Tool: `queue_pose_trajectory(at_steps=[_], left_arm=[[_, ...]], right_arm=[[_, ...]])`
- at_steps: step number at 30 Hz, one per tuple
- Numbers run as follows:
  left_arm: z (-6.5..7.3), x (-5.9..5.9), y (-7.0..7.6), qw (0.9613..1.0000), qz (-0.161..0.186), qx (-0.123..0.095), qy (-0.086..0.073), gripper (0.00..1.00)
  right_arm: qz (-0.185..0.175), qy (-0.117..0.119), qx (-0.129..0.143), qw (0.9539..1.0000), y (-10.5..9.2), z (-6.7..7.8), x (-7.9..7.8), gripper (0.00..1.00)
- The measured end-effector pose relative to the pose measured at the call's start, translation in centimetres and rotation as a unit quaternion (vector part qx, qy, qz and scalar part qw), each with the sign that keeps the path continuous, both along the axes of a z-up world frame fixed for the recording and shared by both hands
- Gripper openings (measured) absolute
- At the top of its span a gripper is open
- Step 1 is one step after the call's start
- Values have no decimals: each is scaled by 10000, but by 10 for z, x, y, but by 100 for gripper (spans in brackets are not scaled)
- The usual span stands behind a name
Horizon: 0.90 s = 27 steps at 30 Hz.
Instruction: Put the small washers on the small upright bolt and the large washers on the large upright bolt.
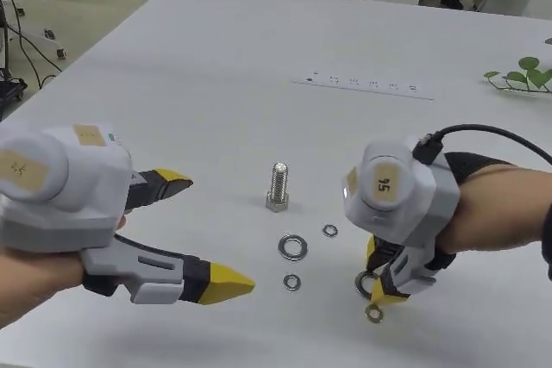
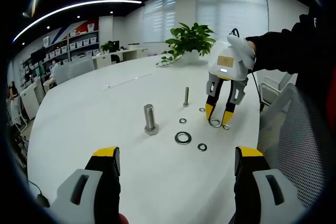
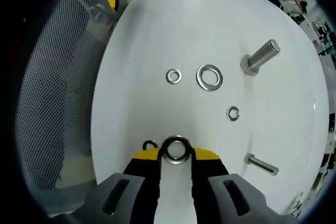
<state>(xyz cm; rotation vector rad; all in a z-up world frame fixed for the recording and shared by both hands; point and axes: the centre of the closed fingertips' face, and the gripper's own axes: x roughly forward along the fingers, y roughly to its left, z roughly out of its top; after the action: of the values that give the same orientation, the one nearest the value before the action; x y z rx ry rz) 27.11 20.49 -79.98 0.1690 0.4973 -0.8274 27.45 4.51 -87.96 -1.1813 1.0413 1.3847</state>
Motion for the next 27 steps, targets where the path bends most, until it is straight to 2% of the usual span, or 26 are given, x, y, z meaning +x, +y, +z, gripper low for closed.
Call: queue_pose_trajectory(at_steps=[6, 19, 27], left_arm=[[-1, 1, 0, 10000, 10, -13, 1, 91], [3, 3, 2, 9999, 99, -93, -57, 91], [6, 5, 6, 9996, 204, -159, -121, 90]], right_arm=[[-5, -12, -10, 10000, -1, 1, 0, 22], [-206, -73, 192, 9996, 1, 22, 9, 22], [-274, -88, 383, 9989, 11, 39, 16, 22]])
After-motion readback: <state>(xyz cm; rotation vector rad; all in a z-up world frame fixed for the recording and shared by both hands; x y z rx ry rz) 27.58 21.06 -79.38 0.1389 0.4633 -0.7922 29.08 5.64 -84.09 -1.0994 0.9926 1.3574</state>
